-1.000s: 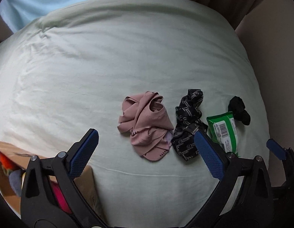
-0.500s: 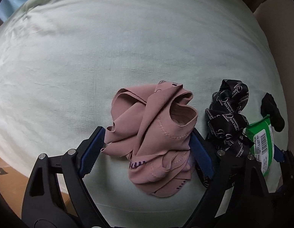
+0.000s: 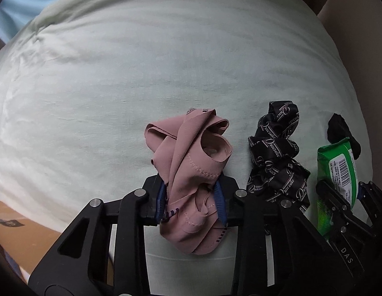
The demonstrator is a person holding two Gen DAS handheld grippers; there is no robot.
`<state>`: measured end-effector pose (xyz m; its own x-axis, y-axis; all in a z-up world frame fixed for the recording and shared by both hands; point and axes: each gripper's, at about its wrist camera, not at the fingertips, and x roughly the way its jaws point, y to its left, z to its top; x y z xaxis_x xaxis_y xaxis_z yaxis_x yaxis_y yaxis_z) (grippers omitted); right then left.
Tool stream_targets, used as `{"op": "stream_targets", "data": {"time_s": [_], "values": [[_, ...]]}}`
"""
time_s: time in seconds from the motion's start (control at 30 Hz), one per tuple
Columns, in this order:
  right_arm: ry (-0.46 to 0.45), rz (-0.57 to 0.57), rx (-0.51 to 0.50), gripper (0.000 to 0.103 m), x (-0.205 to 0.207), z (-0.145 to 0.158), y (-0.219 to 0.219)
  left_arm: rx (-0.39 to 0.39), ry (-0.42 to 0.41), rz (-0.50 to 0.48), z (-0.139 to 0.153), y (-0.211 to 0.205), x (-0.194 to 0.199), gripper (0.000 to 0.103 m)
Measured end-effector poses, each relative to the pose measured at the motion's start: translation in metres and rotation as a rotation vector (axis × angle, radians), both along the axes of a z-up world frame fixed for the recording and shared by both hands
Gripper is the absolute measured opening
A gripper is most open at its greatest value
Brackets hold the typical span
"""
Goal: Organize soft objects
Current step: 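Grasp pink cloth with left tool while right tool grasps green wipes packet, then carry pink cloth and wipes packet into the box and open both tools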
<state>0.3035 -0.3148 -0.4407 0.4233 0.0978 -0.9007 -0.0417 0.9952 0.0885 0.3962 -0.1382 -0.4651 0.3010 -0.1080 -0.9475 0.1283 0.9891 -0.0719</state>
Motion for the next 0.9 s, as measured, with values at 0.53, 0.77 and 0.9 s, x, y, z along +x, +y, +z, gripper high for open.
{"op": "stream_targets", "data": {"time_s": [0.53, 0.77, 0.9], "values": [[-0.098, -0.050, 0.066, 0.036, -0.061, 0.135, -0.014, -0.119, -0.159, 0.030, 0.173, 0.010, -0.092, 0.029], [-0.165, -0.020, 0.090, 0.036, -0.100, 0.220, 0.014, -0.154, -0.264, 0.080, 0.256, 0.054, -0.153, 0.029], [-0.196, 0.023, 0.098, 0.036, -0.126, 0.260, 0.048, -0.152, -0.301, 0.113, 0.289, 0.096, -0.187, 0.029]]}}
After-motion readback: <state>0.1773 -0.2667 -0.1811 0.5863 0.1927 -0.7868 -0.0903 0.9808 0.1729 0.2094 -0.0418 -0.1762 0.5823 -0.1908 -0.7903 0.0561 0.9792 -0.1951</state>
